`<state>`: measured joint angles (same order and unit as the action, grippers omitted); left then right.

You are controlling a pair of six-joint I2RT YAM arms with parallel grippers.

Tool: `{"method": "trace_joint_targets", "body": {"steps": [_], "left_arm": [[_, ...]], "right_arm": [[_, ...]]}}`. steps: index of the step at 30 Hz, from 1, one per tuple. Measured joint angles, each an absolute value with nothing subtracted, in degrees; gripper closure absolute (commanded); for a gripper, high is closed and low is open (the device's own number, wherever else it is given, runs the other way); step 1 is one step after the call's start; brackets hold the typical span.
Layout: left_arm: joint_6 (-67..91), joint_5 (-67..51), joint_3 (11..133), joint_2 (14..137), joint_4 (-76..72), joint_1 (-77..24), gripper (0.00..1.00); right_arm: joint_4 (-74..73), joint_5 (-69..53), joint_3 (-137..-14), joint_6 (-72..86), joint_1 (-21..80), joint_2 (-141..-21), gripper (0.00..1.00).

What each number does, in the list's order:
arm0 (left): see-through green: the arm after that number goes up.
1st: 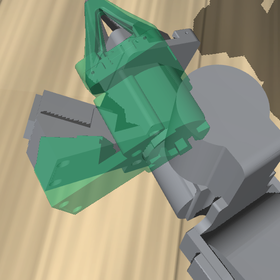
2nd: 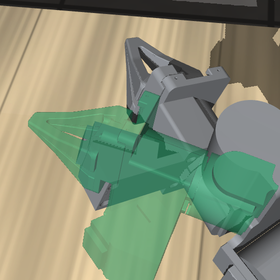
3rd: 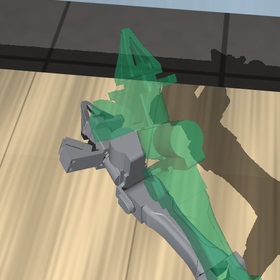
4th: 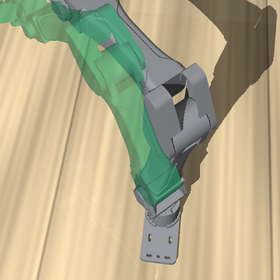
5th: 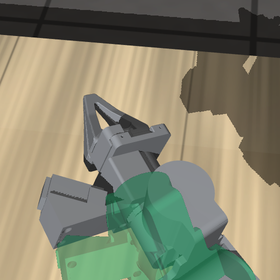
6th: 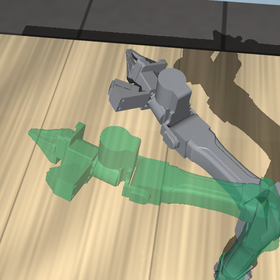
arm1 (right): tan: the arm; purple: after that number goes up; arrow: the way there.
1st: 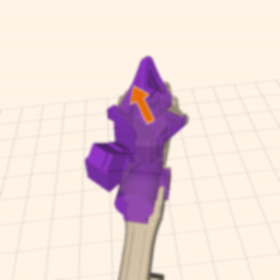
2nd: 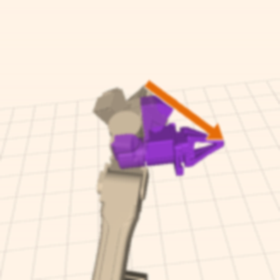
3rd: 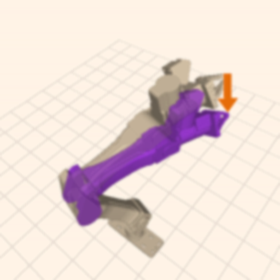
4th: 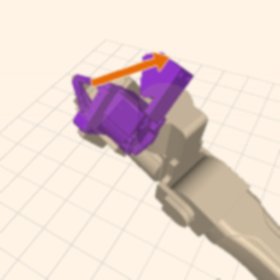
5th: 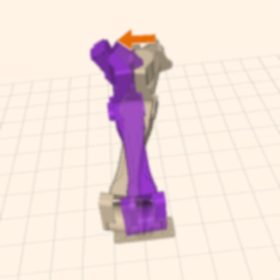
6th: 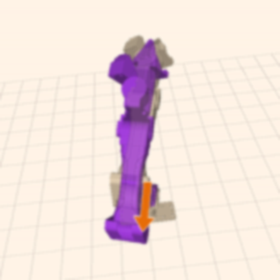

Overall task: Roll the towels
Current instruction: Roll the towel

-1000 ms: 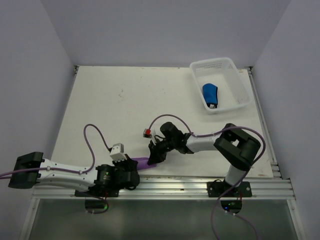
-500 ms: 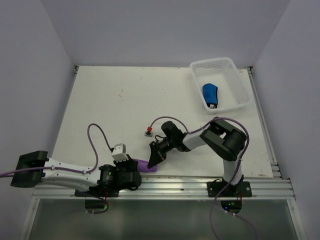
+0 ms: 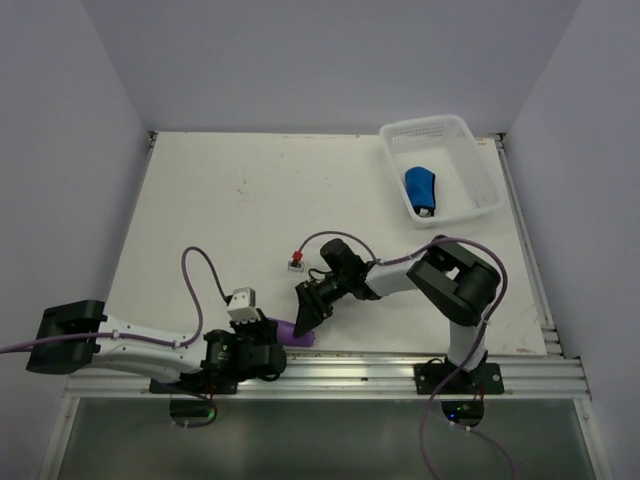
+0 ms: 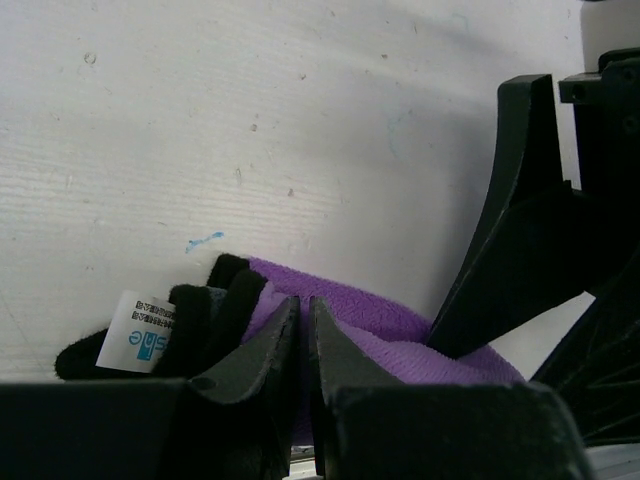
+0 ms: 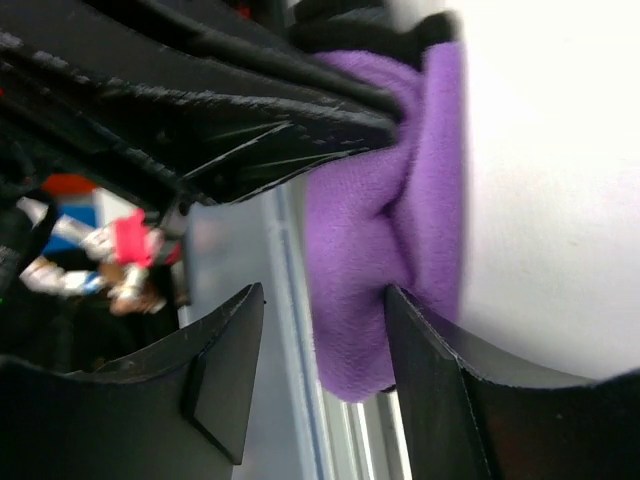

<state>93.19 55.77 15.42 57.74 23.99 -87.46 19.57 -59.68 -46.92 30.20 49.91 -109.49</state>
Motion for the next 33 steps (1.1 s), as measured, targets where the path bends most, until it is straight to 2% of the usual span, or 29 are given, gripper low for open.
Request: {"method": "trace_joint_targets", "body": {"steps": [4,5,7,10,12,16,19,25,33], "left_arm": [[92.9,55.8,15.3,57.6,23.7,-87.5,0.88],[92.8,55.8,15.3,57.6,23.6,-87.5,0.88],[92.8,55.8,15.3,57.6,23.6,-87.5,0.87],[92.8,55.8,15.3,57.6,23.6,-87.5,0.87],[92.8,55.8,15.3,57.6,23.6,-87.5,0.87],[92.8,55.8,15.3,57.6,23.6,-87.5,0.87],[92.8,55.8,15.3,57.5,23.6,-87.5,0.87],[92.8,55.7,15.2,56.8,23.8,-87.5,0.87],[92.9,55.5,15.1,56.1,24.1,-87.5,0.87]], "right_arm": [[12.9,-45.0,-45.6,25.3,50.4,-101.4,0.43],[12.1,-40.4,-44.2,23.9,50.7,-97.9,0.56],[12.0,-32.8,-40.4,21.5,51.2,-89.2,0.62],[14.2,-24.0,-36.1,18.5,53.6,-78.8,0.64],[14.8,-18.2,-35.2,15.6,58.0,-75.9,0.6],[15.4,-9.8,-35.1,10.2,68.8,-76.7,0.58],[15.3,-5.3,-35.1,7.6,72.5,-78.8,0.56],[15.4,-0.7,-35.1,5.3,74.1,-82.3,0.54],[15.5,0.7,-36.4,3.3,75.0,-86.3,0.47]]}}
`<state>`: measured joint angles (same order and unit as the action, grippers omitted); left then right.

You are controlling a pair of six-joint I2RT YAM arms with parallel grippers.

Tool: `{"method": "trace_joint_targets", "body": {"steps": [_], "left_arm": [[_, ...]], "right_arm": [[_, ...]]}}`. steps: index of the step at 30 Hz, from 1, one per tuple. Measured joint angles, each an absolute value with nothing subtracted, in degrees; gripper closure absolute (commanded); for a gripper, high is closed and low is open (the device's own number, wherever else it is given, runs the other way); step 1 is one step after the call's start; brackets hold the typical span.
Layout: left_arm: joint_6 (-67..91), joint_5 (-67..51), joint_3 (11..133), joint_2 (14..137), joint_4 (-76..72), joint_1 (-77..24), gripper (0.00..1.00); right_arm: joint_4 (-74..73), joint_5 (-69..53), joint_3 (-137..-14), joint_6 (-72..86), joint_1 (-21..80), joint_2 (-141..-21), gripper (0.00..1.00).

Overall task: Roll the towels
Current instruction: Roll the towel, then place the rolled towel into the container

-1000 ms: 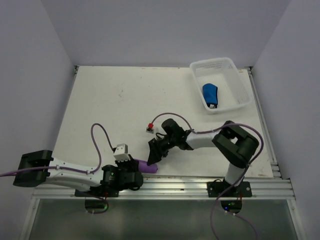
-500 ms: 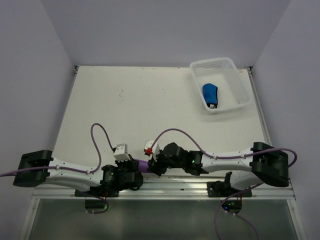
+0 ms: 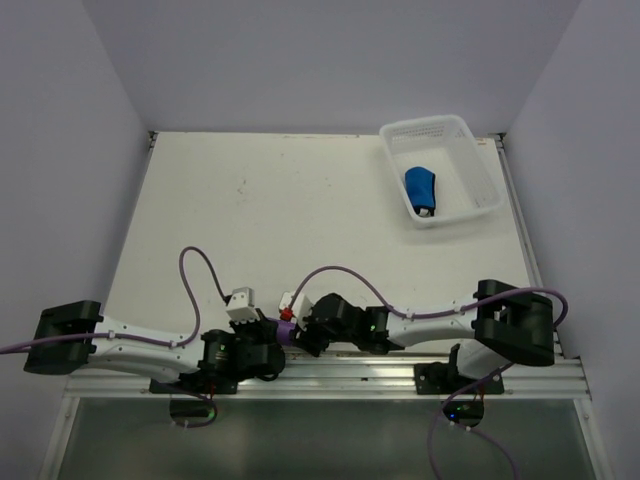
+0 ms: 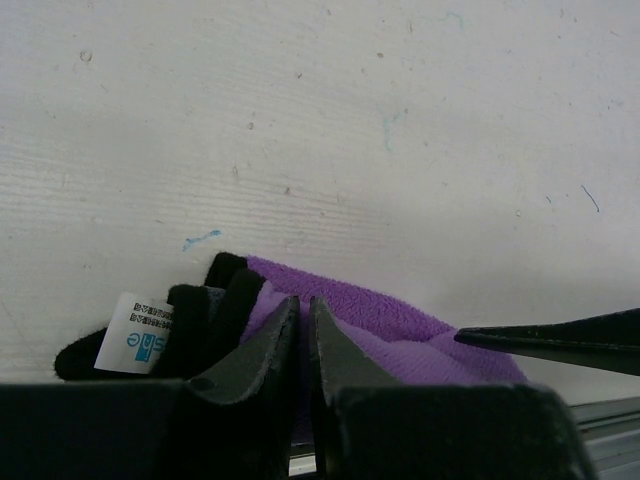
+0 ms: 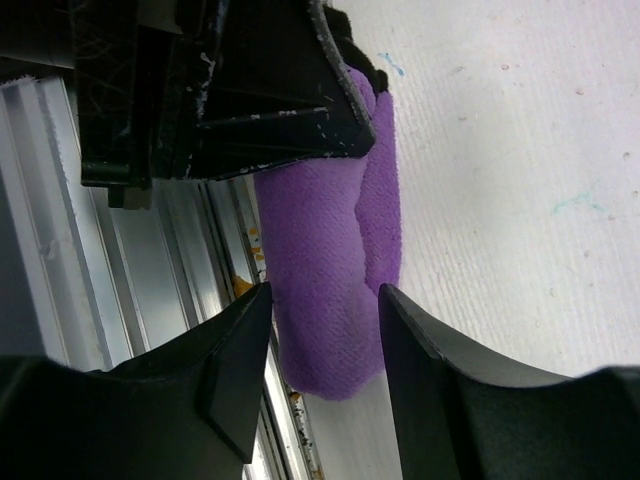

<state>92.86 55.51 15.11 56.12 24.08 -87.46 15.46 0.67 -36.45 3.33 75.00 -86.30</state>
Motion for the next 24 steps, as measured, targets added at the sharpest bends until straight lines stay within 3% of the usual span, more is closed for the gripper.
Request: {"method": "trace_joint_targets", "body": {"steps": [5,24], "left_arm": [[92.9,55.4,15.1,55.8,24.3,-87.5,0.87],[92.8,55.1,15.1,54.8,24.9,-87.5,0.86]], "right_arm": [[15.5,0.6,-36.9,2.3,75.5,-87.1,0.41],[15.2,0.5,-38.7,-4.1,76.1,-93.7,0.37]]}}
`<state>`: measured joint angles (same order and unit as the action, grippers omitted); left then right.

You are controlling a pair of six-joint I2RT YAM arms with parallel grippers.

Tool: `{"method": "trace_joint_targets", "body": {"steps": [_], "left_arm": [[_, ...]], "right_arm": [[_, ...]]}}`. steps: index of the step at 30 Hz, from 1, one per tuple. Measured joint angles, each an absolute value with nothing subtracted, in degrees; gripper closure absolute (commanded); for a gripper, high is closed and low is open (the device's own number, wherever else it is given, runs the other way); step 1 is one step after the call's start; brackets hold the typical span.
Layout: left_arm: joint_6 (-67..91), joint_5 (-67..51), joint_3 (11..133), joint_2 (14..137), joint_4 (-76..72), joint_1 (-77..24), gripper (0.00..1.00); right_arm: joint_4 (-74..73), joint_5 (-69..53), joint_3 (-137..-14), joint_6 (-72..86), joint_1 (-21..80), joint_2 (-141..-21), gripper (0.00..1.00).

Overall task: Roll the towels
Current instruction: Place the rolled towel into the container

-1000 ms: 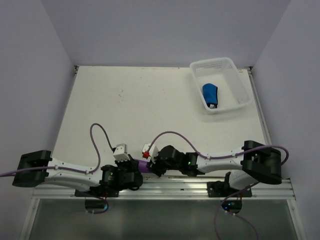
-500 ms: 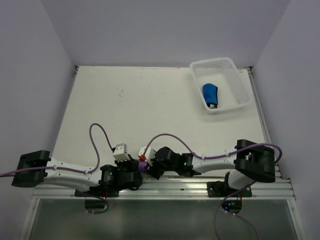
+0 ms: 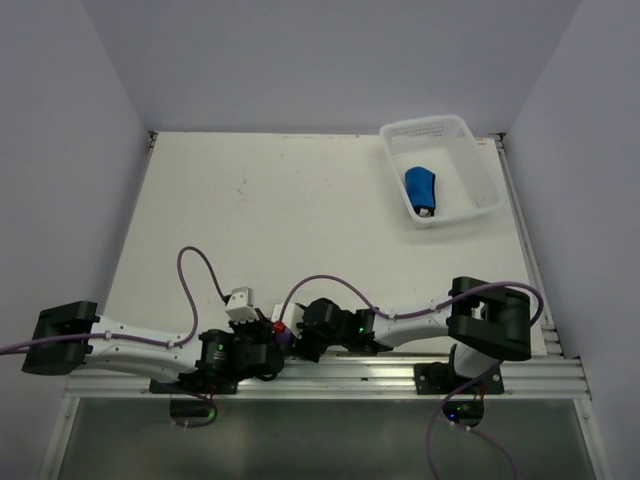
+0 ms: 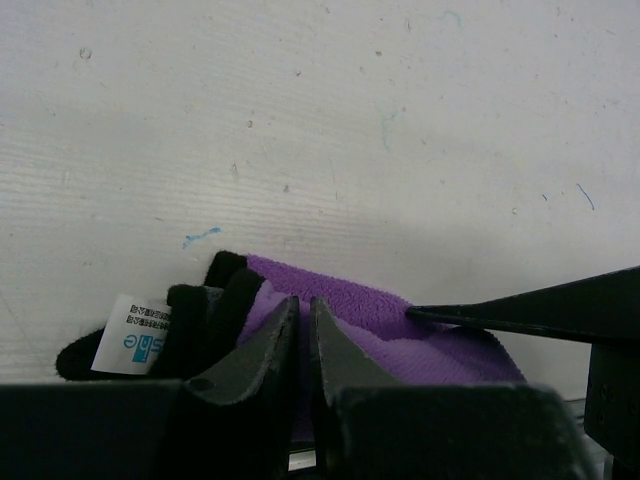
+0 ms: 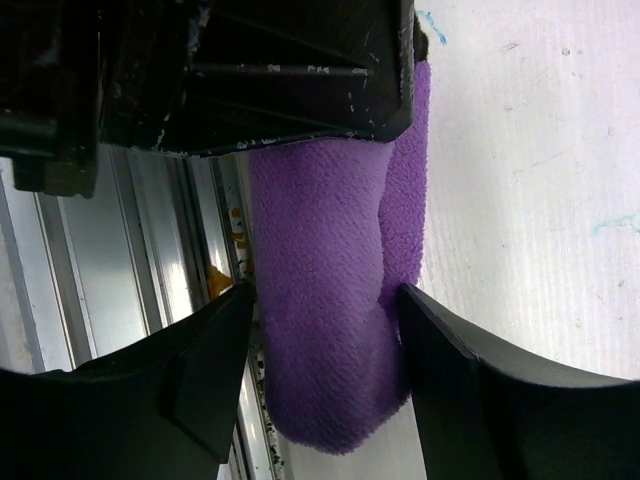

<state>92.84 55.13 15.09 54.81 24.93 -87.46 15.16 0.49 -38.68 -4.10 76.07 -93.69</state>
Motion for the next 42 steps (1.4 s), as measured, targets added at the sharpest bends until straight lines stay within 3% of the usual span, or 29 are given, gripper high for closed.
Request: {"method": "trace_joint_targets", "body": {"steps": [9,24,30,33,37,42], "left_arm": [[92.8,54.8,15.1,54.1,25.4,-87.5,0.86],[92.4,54.8,15.1,53.1,28.2,-87.4,0.84],[92.5,55.2,15.1,52.7,28.6,-87.4,0.75],[92.8,55.4,15.1,51.8,29.1,-87.4,0.7],[93.2,55.4,15.4,49.7,30.8,-87.4,0.67],[93.5,55.3,17.5,47.1,34.8,-87.5,0.67]], "right_arm": [[15.9,0.6,-38.7,-5.3,76.1,-94.2,0.38],[15.1,-2.2,-42.9,-5.0,75.9,-97.8,0.66],[15.6,-5.8,-42.9,-2.7,73.5,-97.9,0.83],[15.9,-7.6,-42.8,-1.3,72.2,-97.9,0.86],[15.8,-8.8,-42.8,0.2,71.4,-97.9,1.0],[15.2,-9.4,-42.9,1.6,70.6,-97.7,1.0]]}}
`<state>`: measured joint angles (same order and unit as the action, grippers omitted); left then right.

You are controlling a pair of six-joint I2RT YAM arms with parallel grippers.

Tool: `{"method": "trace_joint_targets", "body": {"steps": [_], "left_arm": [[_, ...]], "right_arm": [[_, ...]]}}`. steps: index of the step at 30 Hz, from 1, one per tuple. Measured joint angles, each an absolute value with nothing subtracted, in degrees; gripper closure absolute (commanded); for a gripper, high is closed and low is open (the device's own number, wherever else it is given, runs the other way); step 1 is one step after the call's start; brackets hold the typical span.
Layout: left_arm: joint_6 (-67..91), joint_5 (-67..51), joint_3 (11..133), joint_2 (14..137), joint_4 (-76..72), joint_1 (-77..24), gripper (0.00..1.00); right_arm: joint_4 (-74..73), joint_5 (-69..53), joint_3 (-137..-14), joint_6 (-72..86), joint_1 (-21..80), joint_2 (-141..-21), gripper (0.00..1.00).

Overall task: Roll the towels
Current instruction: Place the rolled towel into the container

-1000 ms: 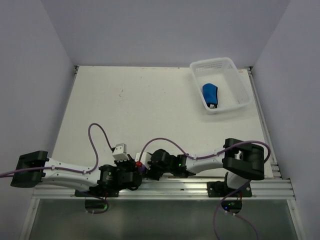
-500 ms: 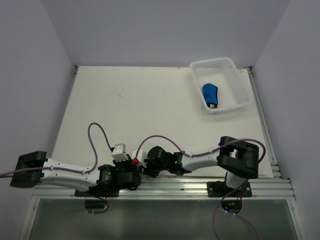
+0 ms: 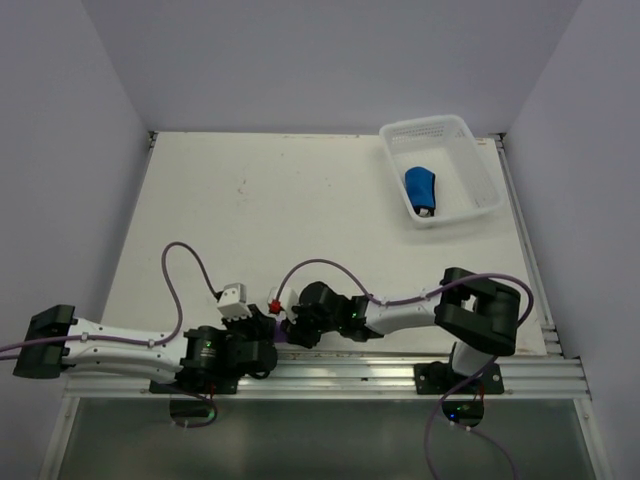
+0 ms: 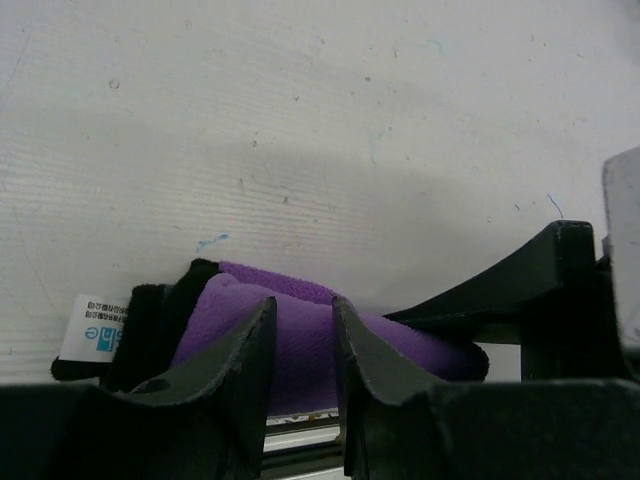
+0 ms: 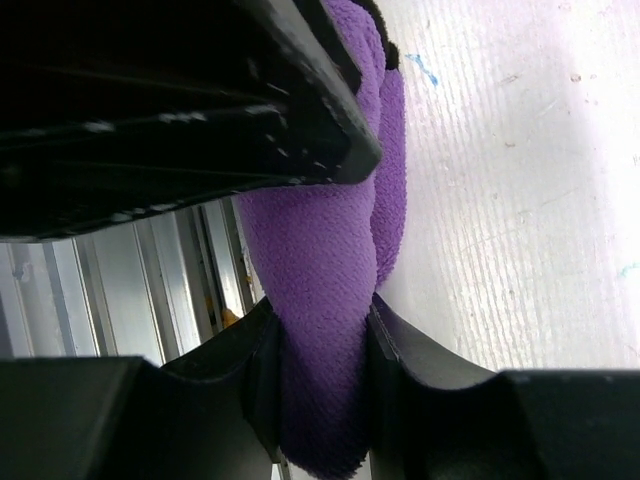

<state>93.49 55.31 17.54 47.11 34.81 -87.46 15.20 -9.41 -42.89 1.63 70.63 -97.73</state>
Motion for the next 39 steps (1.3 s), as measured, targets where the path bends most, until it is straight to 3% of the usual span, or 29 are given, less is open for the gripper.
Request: {"method": "trace_joint_targets", "body": {"steps": [23,29,39], "left_arm": [[88.3,60.3,34.7,33.9,50.9,-87.5,0.7],[85.2,62.4,36.6,34.0,53.6,-87.5,0.57],[79.8,67.1,43.0,34.7,56.7,-87.5,0.43]], "right_arm": [[1.1,-13.6,-42.9,8.6,58.6,-90.4,1.0],[-5.0,-15.6,-46.1,9.0,50.9,-87.3,1.0],[-13.8,-19.0,-63.0,7.5,35.9,-85.1,1.0]]}}
